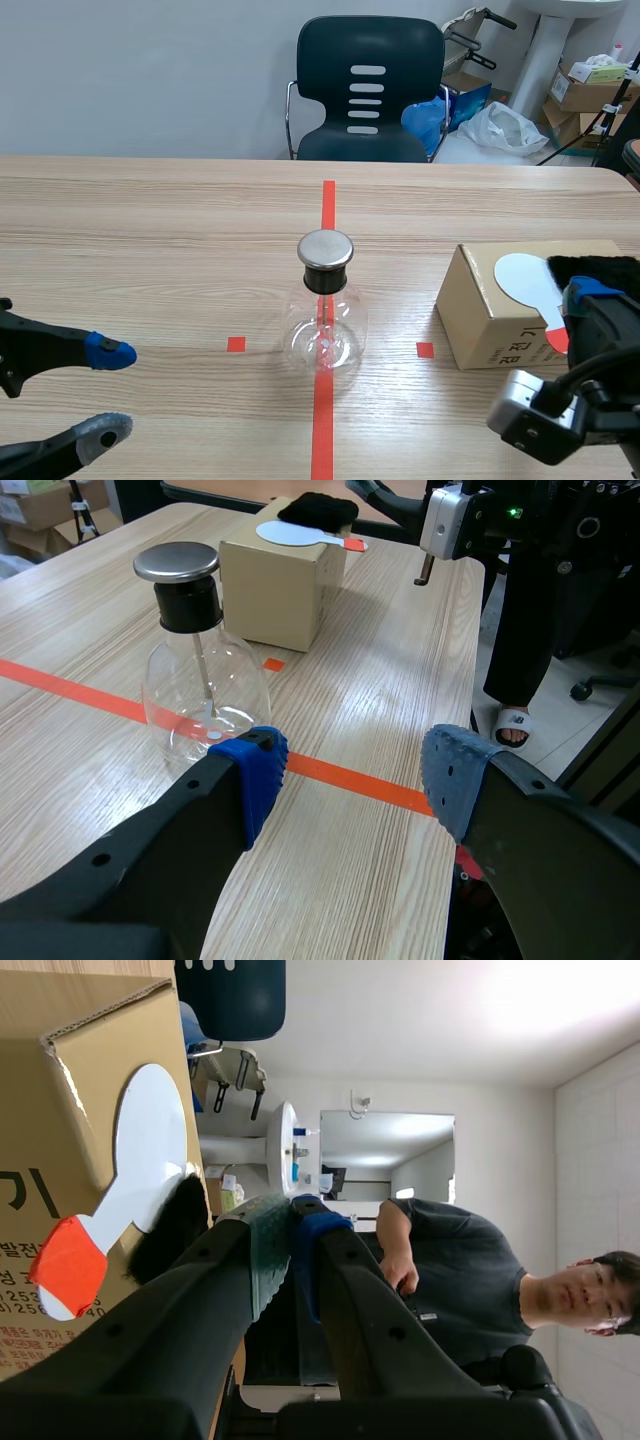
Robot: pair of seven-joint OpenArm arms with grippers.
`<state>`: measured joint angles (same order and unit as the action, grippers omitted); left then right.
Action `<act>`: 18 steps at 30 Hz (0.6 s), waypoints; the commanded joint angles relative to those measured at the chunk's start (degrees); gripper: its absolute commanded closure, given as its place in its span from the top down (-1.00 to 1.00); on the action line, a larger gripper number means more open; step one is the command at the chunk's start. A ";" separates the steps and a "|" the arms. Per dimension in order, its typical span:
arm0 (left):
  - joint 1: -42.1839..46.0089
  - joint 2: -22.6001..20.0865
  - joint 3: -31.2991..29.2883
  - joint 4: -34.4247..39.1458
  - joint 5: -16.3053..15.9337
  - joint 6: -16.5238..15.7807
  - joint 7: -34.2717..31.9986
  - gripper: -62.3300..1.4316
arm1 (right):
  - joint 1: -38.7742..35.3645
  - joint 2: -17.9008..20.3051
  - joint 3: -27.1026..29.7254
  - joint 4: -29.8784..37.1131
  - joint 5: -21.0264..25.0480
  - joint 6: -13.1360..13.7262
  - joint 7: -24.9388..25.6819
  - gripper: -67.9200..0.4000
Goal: Do the electroscope experiment
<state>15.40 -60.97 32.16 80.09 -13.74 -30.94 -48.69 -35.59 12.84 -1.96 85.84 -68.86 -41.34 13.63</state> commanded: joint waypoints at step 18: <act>-0.02 0.15 -0.15 0.92 -0.39 -0.11 -1.01 0.07 | -0.83 -0.02 -5.53 0.44 -0.13 0.92 -1.79 -0.79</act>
<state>15.40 -60.97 32.16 80.09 -13.74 -30.92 -48.66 -36.12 12.71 -7.62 85.84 -69.14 -39.83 12.23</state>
